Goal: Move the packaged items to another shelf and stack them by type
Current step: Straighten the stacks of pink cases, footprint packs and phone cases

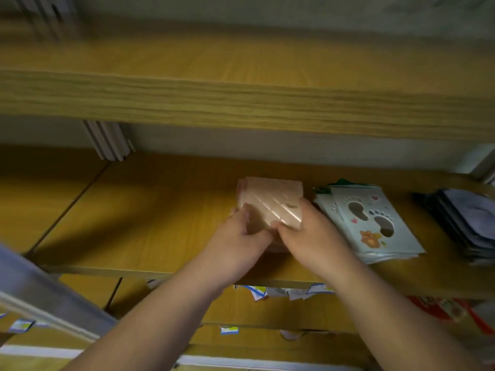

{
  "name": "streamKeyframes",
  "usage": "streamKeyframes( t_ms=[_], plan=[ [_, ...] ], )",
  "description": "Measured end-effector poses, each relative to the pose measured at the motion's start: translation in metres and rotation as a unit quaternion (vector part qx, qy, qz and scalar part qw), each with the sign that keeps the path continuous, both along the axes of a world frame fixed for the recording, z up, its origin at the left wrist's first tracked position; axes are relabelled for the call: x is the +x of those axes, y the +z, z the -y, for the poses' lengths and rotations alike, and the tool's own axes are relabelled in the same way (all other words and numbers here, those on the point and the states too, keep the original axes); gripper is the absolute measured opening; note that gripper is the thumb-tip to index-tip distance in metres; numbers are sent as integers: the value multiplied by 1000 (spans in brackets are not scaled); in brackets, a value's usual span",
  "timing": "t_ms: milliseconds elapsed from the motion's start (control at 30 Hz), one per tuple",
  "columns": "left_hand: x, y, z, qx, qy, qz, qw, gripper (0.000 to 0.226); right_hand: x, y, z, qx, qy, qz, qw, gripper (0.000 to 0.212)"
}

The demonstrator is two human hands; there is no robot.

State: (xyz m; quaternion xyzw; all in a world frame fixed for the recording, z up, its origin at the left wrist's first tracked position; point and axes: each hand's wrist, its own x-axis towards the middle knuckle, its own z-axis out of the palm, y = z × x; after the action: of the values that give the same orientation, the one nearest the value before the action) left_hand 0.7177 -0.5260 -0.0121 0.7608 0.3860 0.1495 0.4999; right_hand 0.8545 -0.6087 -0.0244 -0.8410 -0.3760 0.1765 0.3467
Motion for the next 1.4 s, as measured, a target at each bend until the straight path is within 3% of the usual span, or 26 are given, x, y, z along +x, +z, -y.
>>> streamKeyframes(
  t_ms=[133,200,300,367,500,600,633,733,800,933,1067,1200,1400],
  plan=[
    [-3,9,-19,-177,87,112,974,16,-9,2,0,53,-11,-73,996,48],
    [-4,16,-32,-253,132,130,950,39,-13,1,0,71,-23,-94,993,49],
    [-7,23,-49,-325,124,132,928,59,-16,-2,0,114,-38,-144,982,42],
    [-6,23,-57,-343,92,126,926,56,-22,-1,-2,137,-35,-186,972,47],
    [-7,11,-62,-213,30,71,974,25,-33,-7,-4,162,-35,-197,966,51],
    [-14,5,-66,-196,19,97,976,29,-33,-9,-6,175,-41,-223,958,89],
    [-17,4,-66,-191,15,107,976,33,-33,-6,-7,173,-48,-242,954,86],
    [-24,2,-65,-127,-17,124,984,31,-33,3,-16,191,-49,-261,945,36],
    [-30,2,-65,-57,-49,124,989,31,-34,6,-21,219,-42,-235,946,29],
    [-40,7,-68,82,-118,128,981,56,-39,6,-21,265,3,-141,954,37],
    [-40,0,-65,138,-152,135,969,81,-40,-8,-13,225,32,-78,971,50],
    [-36,-4,-63,138,-148,149,968,81,-41,-12,-13,207,39,-60,976,63],
    [-35,-5,-64,151,-144,165,964,77,-38,-16,-16,200,27,-16,979,64]
  ],
)
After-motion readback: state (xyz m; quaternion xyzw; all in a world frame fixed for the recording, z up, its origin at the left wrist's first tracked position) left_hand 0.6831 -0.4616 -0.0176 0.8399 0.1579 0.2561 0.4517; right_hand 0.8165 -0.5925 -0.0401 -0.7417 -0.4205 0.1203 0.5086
